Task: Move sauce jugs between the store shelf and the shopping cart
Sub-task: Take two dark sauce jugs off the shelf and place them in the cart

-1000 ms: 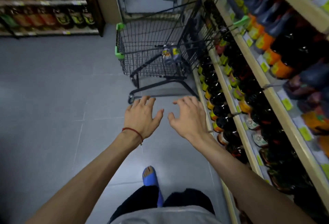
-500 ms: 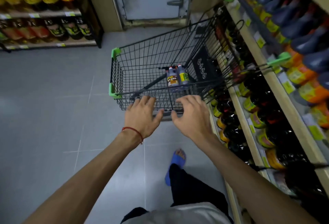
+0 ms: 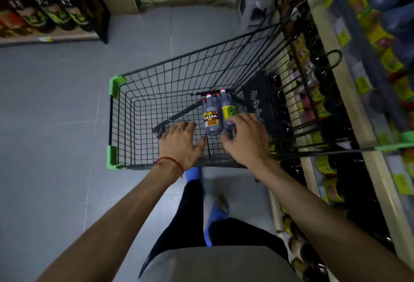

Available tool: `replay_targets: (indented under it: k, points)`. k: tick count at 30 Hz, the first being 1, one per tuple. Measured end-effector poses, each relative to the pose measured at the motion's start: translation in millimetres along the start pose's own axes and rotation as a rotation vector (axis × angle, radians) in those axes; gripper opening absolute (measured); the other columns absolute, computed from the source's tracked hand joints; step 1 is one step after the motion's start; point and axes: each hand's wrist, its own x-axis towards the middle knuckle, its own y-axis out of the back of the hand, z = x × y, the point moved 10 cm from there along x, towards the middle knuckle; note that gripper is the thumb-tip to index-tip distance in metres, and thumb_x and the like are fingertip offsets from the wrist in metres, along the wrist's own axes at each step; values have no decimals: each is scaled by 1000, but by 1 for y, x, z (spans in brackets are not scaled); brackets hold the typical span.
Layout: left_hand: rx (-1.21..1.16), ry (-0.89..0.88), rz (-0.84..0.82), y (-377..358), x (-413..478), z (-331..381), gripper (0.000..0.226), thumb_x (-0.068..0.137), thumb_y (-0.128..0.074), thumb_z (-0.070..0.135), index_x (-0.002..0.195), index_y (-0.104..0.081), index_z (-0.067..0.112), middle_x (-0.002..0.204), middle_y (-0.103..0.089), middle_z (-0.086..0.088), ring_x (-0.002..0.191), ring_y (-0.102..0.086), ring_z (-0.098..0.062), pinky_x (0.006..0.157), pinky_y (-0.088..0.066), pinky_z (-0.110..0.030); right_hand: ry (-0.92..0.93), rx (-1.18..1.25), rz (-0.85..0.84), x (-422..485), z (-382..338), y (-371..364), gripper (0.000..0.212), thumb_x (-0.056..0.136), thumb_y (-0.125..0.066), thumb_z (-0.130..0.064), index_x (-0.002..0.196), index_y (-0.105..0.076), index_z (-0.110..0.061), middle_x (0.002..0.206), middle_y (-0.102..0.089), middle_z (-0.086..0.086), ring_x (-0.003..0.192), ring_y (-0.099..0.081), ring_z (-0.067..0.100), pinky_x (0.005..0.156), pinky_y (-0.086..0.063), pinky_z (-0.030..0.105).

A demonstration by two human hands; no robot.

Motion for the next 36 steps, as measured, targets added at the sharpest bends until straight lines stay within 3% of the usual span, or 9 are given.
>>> replay_targets:
  k: [8,13,17,22,26,28,29,31,36]
  points:
    - [-33,15,-299,-78,117,-16,57,100,-38,60,145,-43,25,145,-50,-3,132,-49,-27,102,-43,-48,-225,57,-102,95,49,-72,28,83,-68,-32,104,-72,-14,103,-67,7,101,-58,30,85,-53,45]
    - [-82,81,-413,-138,160,-27,60,100,-39,62,146,-45,24,148,-51,-4,132,-51,-27,101,-45,-46,-315,164,-172,136,86,-128,67,77,-34,-58,108,-72,-12,109,-69,9,105,-59,30,82,-51,40]
    - [-194,202,-510,-203,190,-32,67,96,-49,63,148,-45,20,148,-51,-8,132,-52,-31,103,-46,-45,-376,232,-243,153,119,-177,68,71,-34,-61,103,-71,-14,108,-67,9,104,-59,30,79,-53,41]
    - [-520,453,-428,-259,224,-38,64,85,-73,52,126,-56,7,125,-63,-17,115,-61,-36,90,-49,-38,-351,237,-303,160,140,-220,58,79,-39,-52,108,-70,-13,116,-63,7,112,-53,26,82,-48,36]
    - [-654,560,-386,-281,248,-43,53,76,-85,41,108,-69,1,99,-67,-9,91,-66,-25,68,-46,-25,-370,254,-307,164,157,-242,35,85,-63,-33,113,-67,-12,123,-62,7,116,-54,29,82,-50,40]
    - [-660,599,-371,-298,254,-50,87,53,-84,70,110,-70,6,103,-71,-7,90,-68,-18,65,-49,-18,-369,265,-290,167,163,-249,31,86,-68,-27,114,-66,-12,123,-61,7,114,-55,29,81,-50,40]
    - [-656,608,-343,-313,256,-56,106,41,-80,83,114,-68,8,108,-71,-6,94,-68,-17,71,-54,-19,-369,265,-286,168,165,-253,31,87,-68,-26,114,-65,-13,123,-61,6,113,-55,28,80,-49,39]
    - [-699,647,-345,-335,254,-61,125,31,-82,85,126,-56,8,118,-65,-5,104,-65,-18,85,-57,-30,-380,252,-284,169,169,-260,31,89,-69,-26,117,-64,-16,125,-59,4,114,-55,25,81,-49,37]
    - [-656,701,-347,-325,251,-54,101,56,-93,55,132,-46,8,126,-60,-10,112,-60,-26,82,-47,-31,-431,226,-273,168,188,-279,48,87,-72,-28,131,-57,-18,145,-43,-4,119,-54,21,74,-43,30]
